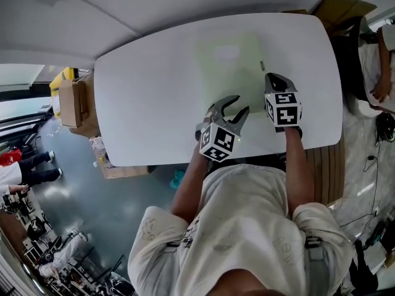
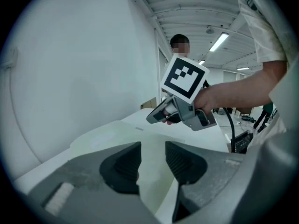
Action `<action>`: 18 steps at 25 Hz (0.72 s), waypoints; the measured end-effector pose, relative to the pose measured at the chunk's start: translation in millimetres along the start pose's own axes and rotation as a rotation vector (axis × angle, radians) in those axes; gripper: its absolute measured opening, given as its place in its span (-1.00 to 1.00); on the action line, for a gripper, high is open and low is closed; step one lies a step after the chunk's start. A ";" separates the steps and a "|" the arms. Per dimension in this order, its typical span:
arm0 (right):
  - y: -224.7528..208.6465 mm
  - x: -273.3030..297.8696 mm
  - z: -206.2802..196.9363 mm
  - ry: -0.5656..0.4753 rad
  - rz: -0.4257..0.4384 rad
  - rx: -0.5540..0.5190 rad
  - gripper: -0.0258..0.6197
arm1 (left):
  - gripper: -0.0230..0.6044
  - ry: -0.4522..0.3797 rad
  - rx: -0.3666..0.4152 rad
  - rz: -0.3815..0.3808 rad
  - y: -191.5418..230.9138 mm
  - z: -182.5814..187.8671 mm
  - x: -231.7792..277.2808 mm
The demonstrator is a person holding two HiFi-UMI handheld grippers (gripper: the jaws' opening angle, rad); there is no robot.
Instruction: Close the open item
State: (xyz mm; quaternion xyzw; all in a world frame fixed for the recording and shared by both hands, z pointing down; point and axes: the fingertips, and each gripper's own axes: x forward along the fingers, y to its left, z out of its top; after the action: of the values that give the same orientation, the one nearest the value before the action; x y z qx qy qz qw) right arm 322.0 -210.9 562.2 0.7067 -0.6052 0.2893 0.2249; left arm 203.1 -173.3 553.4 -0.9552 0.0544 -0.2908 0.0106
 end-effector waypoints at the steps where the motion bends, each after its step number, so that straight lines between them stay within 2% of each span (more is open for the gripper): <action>1: 0.9 -4.8 0.6 -0.005 -0.006 -0.001 -0.92 | -0.38 -0.010 -0.003 0.011 2.1 1.9 -2.9; 5: 7.2 -24.6 1.5 -0.027 -0.028 -0.014 -0.92 | -0.38 -0.056 -0.020 0.073 12.8 9.8 -17.2; 12: 22.3 -57.7 8.7 -0.103 -0.067 -0.014 -0.92 | -0.38 -0.192 -0.093 0.188 40.1 38.5 -51.6; 18: 35.6 -87.4 15.0 -0.172 -0.094 -0.010 -0.92 | -0.38 -0.257 -0.176 0.255 54.1 39.8 -80.1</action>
State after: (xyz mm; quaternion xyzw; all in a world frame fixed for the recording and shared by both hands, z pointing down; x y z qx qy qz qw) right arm 280.3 -163.5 490.6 0.7554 -0.5899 0.2136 0.1891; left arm 153.9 -218.8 473.1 -0.9671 0.1983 -0.1569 -0.0293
